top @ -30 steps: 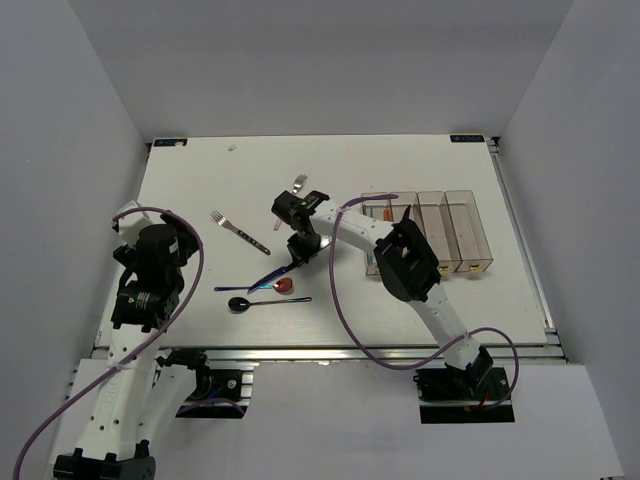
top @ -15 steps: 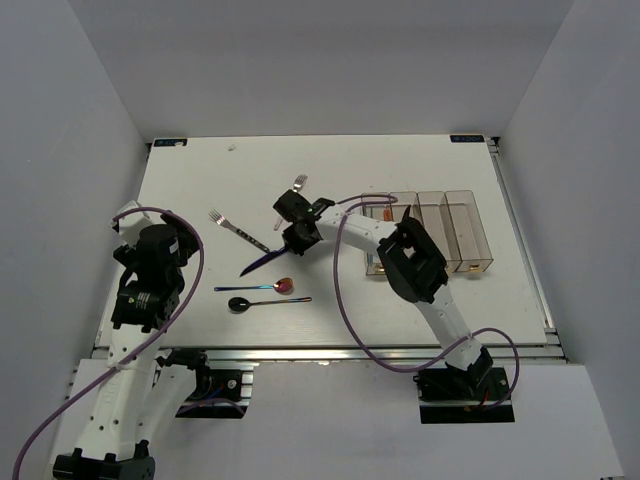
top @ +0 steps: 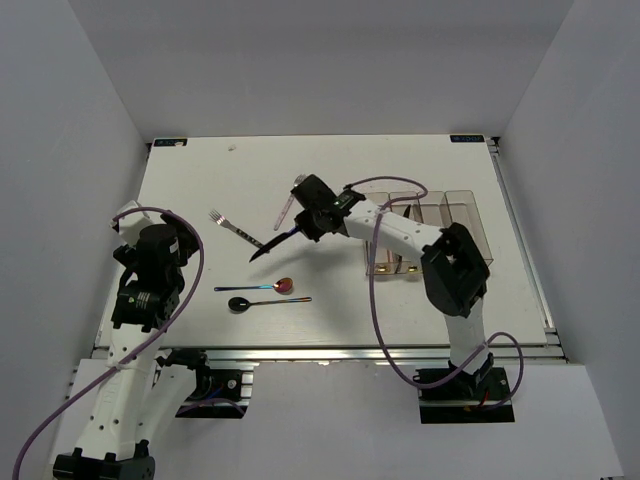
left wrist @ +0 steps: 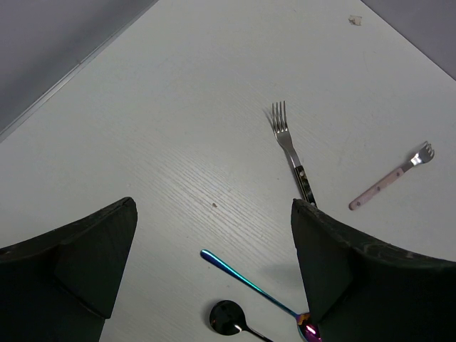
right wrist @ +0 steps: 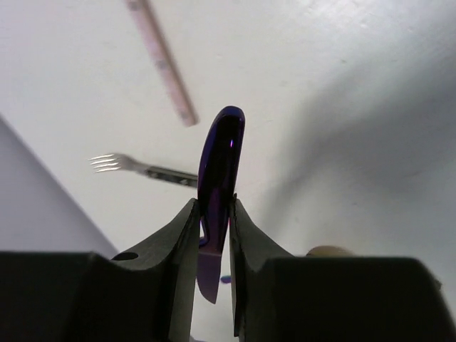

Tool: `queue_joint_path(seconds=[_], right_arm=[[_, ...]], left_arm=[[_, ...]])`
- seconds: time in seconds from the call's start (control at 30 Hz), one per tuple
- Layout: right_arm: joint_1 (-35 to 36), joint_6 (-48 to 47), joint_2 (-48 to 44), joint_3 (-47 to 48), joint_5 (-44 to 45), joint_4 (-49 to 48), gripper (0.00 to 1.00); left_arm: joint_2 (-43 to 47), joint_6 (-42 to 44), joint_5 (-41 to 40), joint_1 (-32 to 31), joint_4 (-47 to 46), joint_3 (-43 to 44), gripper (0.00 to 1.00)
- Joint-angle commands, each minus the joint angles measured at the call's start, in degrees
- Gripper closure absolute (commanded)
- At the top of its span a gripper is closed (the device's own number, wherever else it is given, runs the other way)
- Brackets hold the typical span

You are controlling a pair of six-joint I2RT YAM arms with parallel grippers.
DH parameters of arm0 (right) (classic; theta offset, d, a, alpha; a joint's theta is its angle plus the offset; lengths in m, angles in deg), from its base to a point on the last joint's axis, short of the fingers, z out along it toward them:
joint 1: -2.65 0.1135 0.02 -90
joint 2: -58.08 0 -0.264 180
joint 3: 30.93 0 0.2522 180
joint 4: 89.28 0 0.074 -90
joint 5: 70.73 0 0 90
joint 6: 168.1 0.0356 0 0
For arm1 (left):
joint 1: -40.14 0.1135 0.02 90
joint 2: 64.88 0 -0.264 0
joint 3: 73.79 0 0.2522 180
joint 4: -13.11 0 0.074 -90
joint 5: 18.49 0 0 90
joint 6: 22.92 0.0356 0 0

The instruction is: Sort the eating utensils into containers

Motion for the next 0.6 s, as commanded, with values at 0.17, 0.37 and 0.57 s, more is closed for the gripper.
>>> queue_joint_path(seconds=[0.17, 0.37, 0.57], right_arm=[[-11.9, -31.2, -11.7, 5.6, 0.7, 5.3, 1.0], [-24.4, -62.6, -18.9, 3.8, -1.9, 8.1, 1.0], [-34.6, -78.2, -21.4, -0.1, -14.2, 5.0, 1.0]], left_arm=[[-0.1, -0.2, -0.4, -0.2, 0.2, 0.1, 0.02], [-0.1, 0.1, 0.9, -0.4, -0.3, -0.2, 0.02], [-0.3, 0.2, 0.9, -0.4, -0.4, -0.3, 0.02]])
